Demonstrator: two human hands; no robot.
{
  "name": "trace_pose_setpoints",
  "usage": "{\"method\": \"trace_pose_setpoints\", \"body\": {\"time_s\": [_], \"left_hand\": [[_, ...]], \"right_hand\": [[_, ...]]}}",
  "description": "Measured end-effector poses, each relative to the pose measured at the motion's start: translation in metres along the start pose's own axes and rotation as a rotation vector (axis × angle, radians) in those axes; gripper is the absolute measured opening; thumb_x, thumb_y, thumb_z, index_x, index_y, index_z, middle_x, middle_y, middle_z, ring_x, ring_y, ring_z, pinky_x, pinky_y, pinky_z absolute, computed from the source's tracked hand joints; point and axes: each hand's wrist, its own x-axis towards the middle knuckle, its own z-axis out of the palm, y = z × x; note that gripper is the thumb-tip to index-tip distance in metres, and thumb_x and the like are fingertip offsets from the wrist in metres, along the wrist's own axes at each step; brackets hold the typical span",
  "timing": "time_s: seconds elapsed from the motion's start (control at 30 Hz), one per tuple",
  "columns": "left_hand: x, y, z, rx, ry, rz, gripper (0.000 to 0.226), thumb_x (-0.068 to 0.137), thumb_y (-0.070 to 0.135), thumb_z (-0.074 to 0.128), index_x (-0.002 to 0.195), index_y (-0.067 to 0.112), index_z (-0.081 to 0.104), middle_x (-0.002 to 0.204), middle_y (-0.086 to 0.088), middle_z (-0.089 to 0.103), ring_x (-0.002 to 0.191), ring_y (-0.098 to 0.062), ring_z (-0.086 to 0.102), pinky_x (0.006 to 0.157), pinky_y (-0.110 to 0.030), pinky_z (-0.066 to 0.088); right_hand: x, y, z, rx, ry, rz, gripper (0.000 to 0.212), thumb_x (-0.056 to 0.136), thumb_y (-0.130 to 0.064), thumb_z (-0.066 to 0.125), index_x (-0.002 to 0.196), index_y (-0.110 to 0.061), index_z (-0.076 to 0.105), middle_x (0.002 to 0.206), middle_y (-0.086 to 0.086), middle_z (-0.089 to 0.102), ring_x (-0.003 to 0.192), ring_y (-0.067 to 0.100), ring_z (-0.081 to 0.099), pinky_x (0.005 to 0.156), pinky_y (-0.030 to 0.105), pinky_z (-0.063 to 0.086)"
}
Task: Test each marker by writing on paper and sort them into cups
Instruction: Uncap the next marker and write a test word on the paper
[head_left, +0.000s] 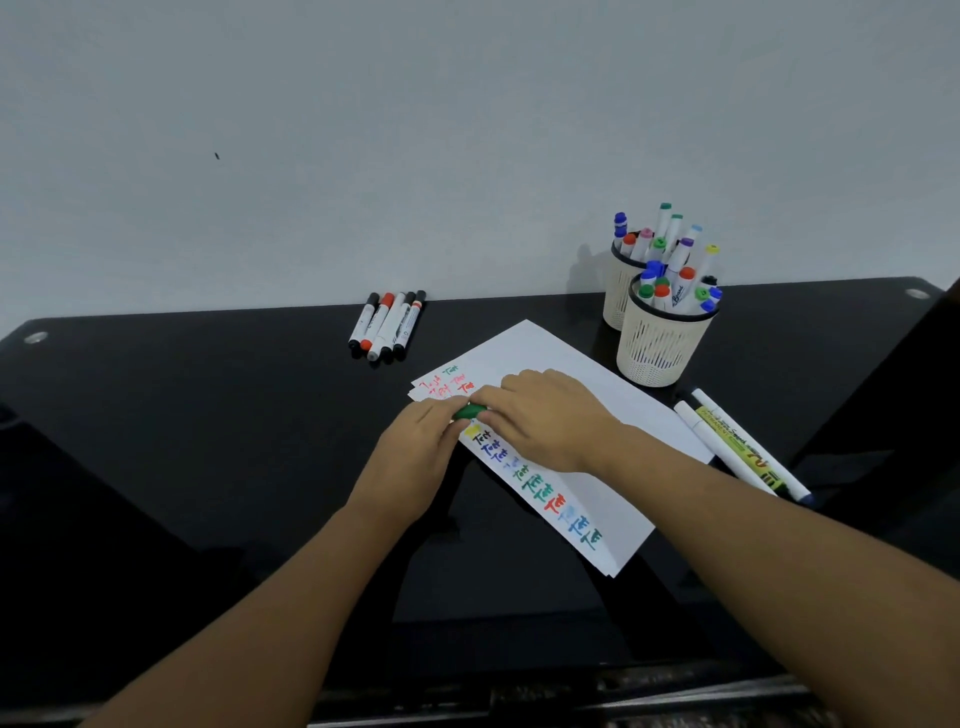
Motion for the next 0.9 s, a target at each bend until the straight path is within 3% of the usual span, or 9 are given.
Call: {"method": "trace_pose_setpoints", "body": {"time_s": [0.13, 0.27, 0.37, 0.5, 0.63, 0.77, 0.83, 0.9], "left_hand": [[-0.001, 0.0, 0.001, 0.035, -0.018, 0.038, 0.026, 0.104, 0.022, 0.056, 0.127, 0.012, 0.066, 0.108, 0.001, 0.07, 0.097, -0.014, 0.059, 0.085, -0.033, 0.051], [-0.001, 0.0, 0.0, 0.034, -0.039, 0.03, 0.024, 0.104, 0.023, 0.056, 0.123, 0.012, 0.066, 0.109, 0.0, 0.07, 0.098, -0.016, 0.059, 0.085, -0.036, 0.052], [0.0, 0.0, 0.0, 0.04, -0.039, -0.026, 0.025, 0.105, 0.027, 0.054, 0.124, 0.014, 0.065, 0.11, 0.002, 0.067, 0.1, -0.014, 0.056, 0.086, -0.034, 0.05], [0.001, -0.001, 0.001, 0.086, 0.008, -0.12, 0.025, 0.102, 0.03, 0.057, 0.12, 0.014, 0.063, 0.112, 0.002, 0.058, 0.1, -0.012, 0.049, 0.081, -0.027, 0.046], [0.0, -0.001, 0.005, 0.139, 0.002, -0.202, 0.029, 0.098, 0.034, 0.061, 0.12, 0.015, 0.065, 0.115, 0.003, 0.052, 0.106, -0.013, 0.045, 0.082, -0.03, 0.049], [0.0, -0.002, 0.005, 0.123, -0.008, -0.156, 0.046, 0.098, 0.035, 0.061, 0.139, 0.017, 0.056, 0.123, 0.002, 0.052, 0.112, -0.016, 0.043, 0.092, -0.036, 0.049], [0.001, -0.002, 0.005, 0.133, -0.028, -0.074, 0.047, 0.099, 0.034, 0.059, 0.145, 0.023, 0.054, 0.123, 0.004, 0.056, 0.11, -0.017, 0.045, 0.093, -0.038, 0.047], [0.002, -0.004, 0.007, 0.147, -0.05, -0.018, 0.044, 0.101, 0.036, 0.058, 0.144, 0.03, 0.055, 0.121, 0.008, 0.059, 0.109, -0.017, 0.047, 0.094, -0.039, 0.046]], "right_hand": [[-0.001, 0.001, 0.004, -0.077, 0.024, 0.011, 0.039, 0.108, -0.059, 0.022, 0.117, -0.038, 0.054, 0.082, -0.009, 0.062, 0.073, 0.013, 0.061, 0.059, 0.032, 0.044], [-0.006, 0.003, 0.005, -0.083, 0.022, 0.067, 0.047, 0.105, -0.066, 0.022, 0.13, -0.042, 0.053, 0.085, -0.008, 0.07, 0.072, 0.011, 0.064, 0.06, 0.03, 0.049], [-0.01, 0.001, 0.001, -0.016, -0.011, 0.114, 0.044, 0.107, -0.061, 0.025, 0.141, -0.039, 0.043, 0.095, -0.007, 0.07, 0.076, 0.011, 0.063, 0.063, 0.032, 0.049], [-0.019, 0.007, -0.004, 0.247, -0.013, 0.237, 0.036, 0.109, -0.028, 0.035, 0.144, -0.034, 0.028, 0.112, 0.003, 0.061, 0.079, 0.014, 0.059, 0.07, 0.036, 0.05], [-0.027, 0.009, -0.004, 0.546, 0.089, 0.352, 0.033, 0.109, -0.017, 0.036, 0.122, -0.034, 0.062, 0.119, 0.0, 0.06, 0.101, 0.015, 0.064, 0.093, 0.034, 0.052], [-0.037, 0.007, -0.001, 1.049, 0.165, 0.463, 0.039, 0.104, -0.003, 0.048, 0.118, -0.036, 0.063, 0.116, -0.006, 0.068, 0.11, 0.008, 0.065, 0.092, 0.027, 0.052], [-0.042, 0.006, 0.007, 1.052, 0.165, 0.431, 0.038, 0.099, -0.006, 0.063, 0.115, -0.039, 0.056, 0.114, -0.004, 0.068, 0.105, 0.009, 0.067, 0.091, 0.027, 0.054], [-0.044, 0.003, 0.014, 1.052, 0.223, 0.428, 0.029, 0.097, -0.022, 0.072, 0.11, -0.037, 0.051, 0.1, 0.0, 0.07, 0.093, 0.014, 0.068, 0.086, 0.028, 0.054]]}}
